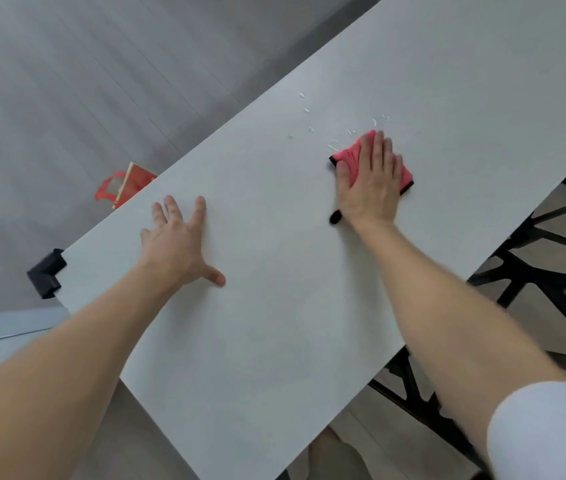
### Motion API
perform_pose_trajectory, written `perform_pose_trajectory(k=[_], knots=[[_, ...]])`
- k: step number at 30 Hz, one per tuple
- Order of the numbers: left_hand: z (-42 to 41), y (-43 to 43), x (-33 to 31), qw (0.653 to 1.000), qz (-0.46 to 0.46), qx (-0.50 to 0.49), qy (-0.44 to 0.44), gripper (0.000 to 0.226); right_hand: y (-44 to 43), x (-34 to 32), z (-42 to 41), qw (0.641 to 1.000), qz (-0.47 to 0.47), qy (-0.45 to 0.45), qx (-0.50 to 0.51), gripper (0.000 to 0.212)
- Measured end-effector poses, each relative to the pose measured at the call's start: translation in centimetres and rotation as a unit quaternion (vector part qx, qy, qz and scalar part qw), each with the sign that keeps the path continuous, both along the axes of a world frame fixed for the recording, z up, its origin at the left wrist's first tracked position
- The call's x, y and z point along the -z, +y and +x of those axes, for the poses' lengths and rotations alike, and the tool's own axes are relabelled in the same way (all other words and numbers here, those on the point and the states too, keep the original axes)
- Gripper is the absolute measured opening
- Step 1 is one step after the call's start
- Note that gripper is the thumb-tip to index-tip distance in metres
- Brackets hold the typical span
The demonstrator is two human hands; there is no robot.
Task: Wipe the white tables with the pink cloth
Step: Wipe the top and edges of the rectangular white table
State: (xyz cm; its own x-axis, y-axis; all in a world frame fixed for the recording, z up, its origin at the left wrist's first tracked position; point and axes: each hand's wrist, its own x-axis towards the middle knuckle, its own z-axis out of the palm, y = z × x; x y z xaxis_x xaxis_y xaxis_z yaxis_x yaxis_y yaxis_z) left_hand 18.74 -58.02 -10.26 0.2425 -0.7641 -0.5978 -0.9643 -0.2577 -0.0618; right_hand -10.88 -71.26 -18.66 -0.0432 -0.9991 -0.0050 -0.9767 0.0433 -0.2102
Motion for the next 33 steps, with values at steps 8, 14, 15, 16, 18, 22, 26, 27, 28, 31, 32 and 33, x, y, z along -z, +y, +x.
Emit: perform_pose_trajectory(k=[8,14,15,16,18,22,26,27,28,31,32,33], knots=[[0.1,0.1,0.0,0.999,-0.007,0.037,-0.014,0.177,13.6,-0.2,10.1,0.896,-0.007,-0.058,-0.44,0.072],[0.1,0.3,-0.1,1.0,-0.005,0.029,0.005,0.175,-1.4,0.6,2.1,0.989,0.001,0.007,-0.146,0.079],[0.1,0.2,0.0,1.0,-0.006,0.027,0.003,0.175,-2.7,0.6,2.1,0.999,-0.006,0.007,-0.05,0.081],[0.0,0.2,0.0,1.0,-0.007,0.027,0.001,0.175,-3.1,0.5,3.4,1.0,-0.019,-0.001,0.02,0.081],[0.0,0.2,-0.1,1.0,-0.009,0.024,0.001,0.176,-1.3,0.2,8.5,0.998,-0.05,-0.007,0.036,0.08],[-0.1,0.3,-0.1,1.0,-0.005,-0.006,-0.01,0.182,5.0,-0.2,17.2,0.953,-0.003,-0.032,-0.3,0.075],[-0.3,0.0,0.1,1.0,0.01,-0.016,-0.01,0.181,0.2,0.3,13.6,0.882,-0.003,-0.019,-0.47,0.071],[-0.3,0.0,0.1,1.0,0.012,-0.016,-0.01,0.181,-2.9,0.3,12.1,0.902,-0.009,-0.013,-0.431,0.072],[-0.3,0.1,0.2,1.0,0.014,-0.016,-0.01,0.181,-6.1,0.2,10.4,0.938,-0.011,-0.01,-0.348,0.074],[-0.2,0.2,0.1,1.0,0.016,-0.017,-0.008,0.18,-12.3,-0.6,8.4,0.997,-0.003,0.004,-0.076,0.082],[-0.2,0.1,0.1,1.0,0.019,-0.018,-0.008,0.18,-11.9,-0.7,9.8,0.999,-0.003,-0.006,-0.039,0.082],[-0.3,0.0,0.0,1.0,0.023,-0.018,-0.007,0.179,-10.4,-0.7,11.9,0.999,-0.01,-0.018,-0.042,0.081]])
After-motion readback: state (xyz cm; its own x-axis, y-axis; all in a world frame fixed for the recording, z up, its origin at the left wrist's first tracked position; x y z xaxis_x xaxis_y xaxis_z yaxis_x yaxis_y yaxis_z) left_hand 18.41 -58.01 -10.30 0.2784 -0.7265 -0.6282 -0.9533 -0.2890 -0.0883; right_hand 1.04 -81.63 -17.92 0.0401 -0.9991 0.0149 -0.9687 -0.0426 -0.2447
